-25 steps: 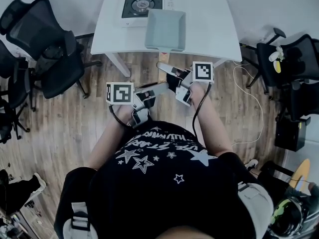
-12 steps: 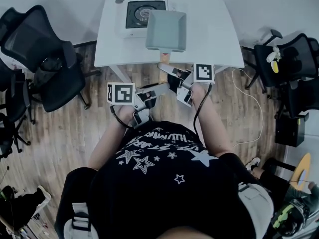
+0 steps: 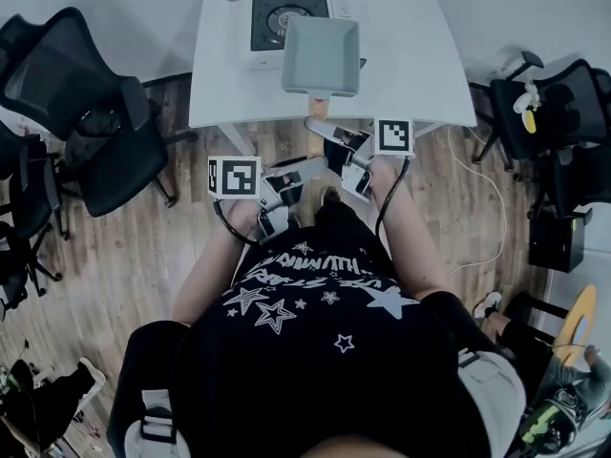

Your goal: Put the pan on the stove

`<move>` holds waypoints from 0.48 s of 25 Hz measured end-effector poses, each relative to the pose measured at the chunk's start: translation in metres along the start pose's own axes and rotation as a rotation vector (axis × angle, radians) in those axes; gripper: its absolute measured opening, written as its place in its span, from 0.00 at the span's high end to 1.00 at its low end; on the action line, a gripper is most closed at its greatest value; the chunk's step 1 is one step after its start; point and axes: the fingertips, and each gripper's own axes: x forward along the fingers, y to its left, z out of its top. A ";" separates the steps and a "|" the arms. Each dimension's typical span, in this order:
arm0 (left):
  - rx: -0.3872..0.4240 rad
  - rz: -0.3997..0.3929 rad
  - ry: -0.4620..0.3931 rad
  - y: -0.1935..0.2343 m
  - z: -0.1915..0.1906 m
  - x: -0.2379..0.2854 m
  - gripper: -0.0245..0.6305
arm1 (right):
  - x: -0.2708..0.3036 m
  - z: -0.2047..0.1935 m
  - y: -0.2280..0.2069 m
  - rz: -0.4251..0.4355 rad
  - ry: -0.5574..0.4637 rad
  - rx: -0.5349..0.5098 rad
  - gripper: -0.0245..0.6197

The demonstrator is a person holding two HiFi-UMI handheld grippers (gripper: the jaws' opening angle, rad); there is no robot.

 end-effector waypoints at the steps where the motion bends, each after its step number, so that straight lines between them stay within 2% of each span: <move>1: 0.001 0.001 -0.002 0.000 0.001 -0.001 0.76 | 0.001 0.000 0.000 0.000 0.002 0.003 0.71; 8: 0.016 0.006 -0.026 0.000 0.004 -0.001 0.76 | 0.005 0.003 0.004 0.031 0.022 -0.022 0.71; 12: 0.019 0.017 -0.050 0.005 0.017 0.000 0.76 | 0.014 0.014 0.001 0.048 0.036 -0.020 0.71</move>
